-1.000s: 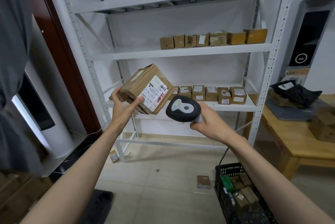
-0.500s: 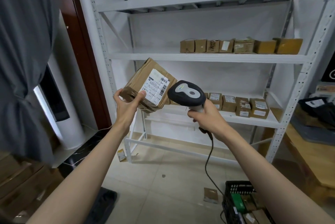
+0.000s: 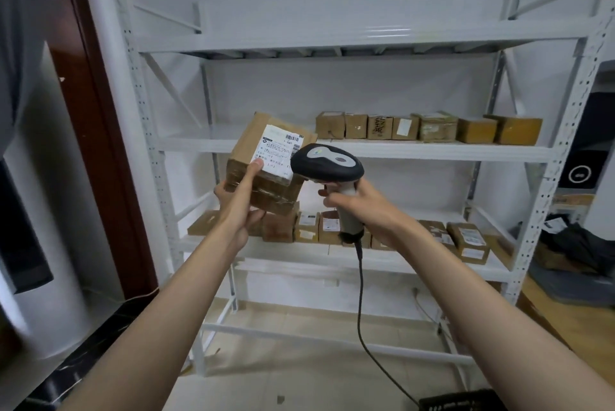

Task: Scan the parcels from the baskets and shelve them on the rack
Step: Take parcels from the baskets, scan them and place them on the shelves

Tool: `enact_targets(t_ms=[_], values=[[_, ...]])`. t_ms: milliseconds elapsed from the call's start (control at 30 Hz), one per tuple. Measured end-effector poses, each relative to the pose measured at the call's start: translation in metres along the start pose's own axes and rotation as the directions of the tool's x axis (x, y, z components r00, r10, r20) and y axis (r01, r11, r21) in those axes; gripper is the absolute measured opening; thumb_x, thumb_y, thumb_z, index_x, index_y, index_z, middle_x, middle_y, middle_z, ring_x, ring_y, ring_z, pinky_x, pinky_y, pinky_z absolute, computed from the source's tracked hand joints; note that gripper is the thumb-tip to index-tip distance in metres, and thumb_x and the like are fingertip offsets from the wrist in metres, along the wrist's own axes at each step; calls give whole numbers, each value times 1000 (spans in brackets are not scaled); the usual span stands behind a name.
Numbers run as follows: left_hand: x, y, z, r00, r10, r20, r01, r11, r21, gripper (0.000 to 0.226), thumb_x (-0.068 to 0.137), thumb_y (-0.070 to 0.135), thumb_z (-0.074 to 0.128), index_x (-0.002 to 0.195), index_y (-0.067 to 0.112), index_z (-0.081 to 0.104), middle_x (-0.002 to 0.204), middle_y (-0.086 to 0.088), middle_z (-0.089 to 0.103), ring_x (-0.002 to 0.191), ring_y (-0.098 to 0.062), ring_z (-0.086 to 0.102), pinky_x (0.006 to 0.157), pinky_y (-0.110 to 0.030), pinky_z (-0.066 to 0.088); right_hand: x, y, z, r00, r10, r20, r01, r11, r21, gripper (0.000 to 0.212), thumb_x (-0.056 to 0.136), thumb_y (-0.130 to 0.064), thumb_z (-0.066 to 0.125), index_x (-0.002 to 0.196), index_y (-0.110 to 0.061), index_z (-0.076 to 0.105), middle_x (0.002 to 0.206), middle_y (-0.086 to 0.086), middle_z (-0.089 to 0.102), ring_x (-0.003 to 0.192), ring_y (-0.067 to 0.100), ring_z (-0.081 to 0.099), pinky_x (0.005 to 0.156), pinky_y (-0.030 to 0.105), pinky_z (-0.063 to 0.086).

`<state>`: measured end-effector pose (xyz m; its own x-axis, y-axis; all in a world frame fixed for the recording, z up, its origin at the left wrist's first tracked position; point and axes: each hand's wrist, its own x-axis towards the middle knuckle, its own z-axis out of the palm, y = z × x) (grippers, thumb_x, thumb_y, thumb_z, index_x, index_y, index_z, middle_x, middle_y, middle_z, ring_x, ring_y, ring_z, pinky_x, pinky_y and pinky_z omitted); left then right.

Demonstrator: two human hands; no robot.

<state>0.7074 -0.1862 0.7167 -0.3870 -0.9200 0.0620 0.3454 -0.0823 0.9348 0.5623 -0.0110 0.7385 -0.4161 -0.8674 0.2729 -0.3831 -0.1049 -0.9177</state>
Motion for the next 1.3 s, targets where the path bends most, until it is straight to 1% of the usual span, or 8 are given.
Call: enact_targets(t_ms=[267, 367, 600, 700, 867, 1033, 1167, 1300], values=[[83, 3, 46, 992, -92, 84, 96, 995, -42, 93, 71, 65, 80, 141, 26, 33, 127, -6, 60, 119, -25, 60, 100, -54, 53, 89, 2, -6, 999, 32, 20, -33, 998, 47, 36, 91, -16, 70, 112, -37, 49, 119, -3, 57, 106, 17, 59, 71, 22, 54], [114, 4, 61, 989, -120, 83, 125, 990, -64, 95, 72, 65, 79, 142, 24, 27, 130, -11, 58, 121, -30, 59, 102, -57, 50, 122, 10, -9, 1000, -13, -21, 14, 998, 67, 37, 91, -15, 69, 111, -39, 50, 118, -5, 57, 111, 22, 57, 86, 33, 57], [192, 12, 84, 984, -132, 116, 142, 987, -80, 93, 73, 62, 79, 144, 23, 33, 126, -10, 62, 108, -26, 64, 74, -44, 61, 209, 28, -27, 997, -71, -15, 72, 993, 95, 38, 91, -11, 70, 112, -39, 55, 116, -9, 62, 111, 19, 60, 72, 20, 58], [231, 13, 94, 987, -118, 111, 125, 991, -56, 92, 74, 62, 79, 145, 22, 35, 129, -11, 61, 113, -29, 64, 78, -47, 62, 252, 37, -41, 996, -90, 15, 88, 992, 93, 39, 91, -12, 70, 113, -42, 57, 105, -20, 68, 107, 14, 63, 70, 17, 57], [295, 14, 118, 995, -54, 83, 49, 997, 68, 89, 76, 67, 73, 144, 23, 38, 127, -7, 62, 101, -23, 64, 87, -46, 59, 323, 46, -61, 992, -111, 53, 106, 989, 102, 39, 90, -14, 71, 114, -41, 56, 118, -8, 62, 111, 17, 59, 76, 21, 58], [361, 17, 141, 997, -39, 59, 26, 979, 204, 90, 71, 73, 73, 141, 25, 44, 119, -2, 64, 101, -20, 64, 88, -43, 59, 389, 66, -83, 994, -89, 60, 80, 987, 140, 43, 91, -7, 69, 124, -29, 52, 130, 8, 57, 123, 31, 57, 106, 48, 51], [397, 11, 154, 993, 23, 120, -56, 957, 284, 69, 73, 75, 70, 126, 32, 55, 99, 8, 68, 88, -10, 66, 59, -26, 59, 424, 80, -99, 997, -73, 38, 66, 982, 177, 38, 91, -6, 67, 118, -29, 55, 121, 5, 61, 109, 20, 60, 70, 19, 58], [436, 1, 164, 977, 16, 212, -104, 905, 412, 77, 75, 74, 69, 135, 27, 56, 121, 2, 66, 107, -17, 62, 98, -42, 53, 457, 100, -110, 999, -38, 15, 35, 985, 168, 39, 90, -4, 66, 124, -21, 56, 114, 4, 62, 100, 15, 60, 68, 17, 55]])
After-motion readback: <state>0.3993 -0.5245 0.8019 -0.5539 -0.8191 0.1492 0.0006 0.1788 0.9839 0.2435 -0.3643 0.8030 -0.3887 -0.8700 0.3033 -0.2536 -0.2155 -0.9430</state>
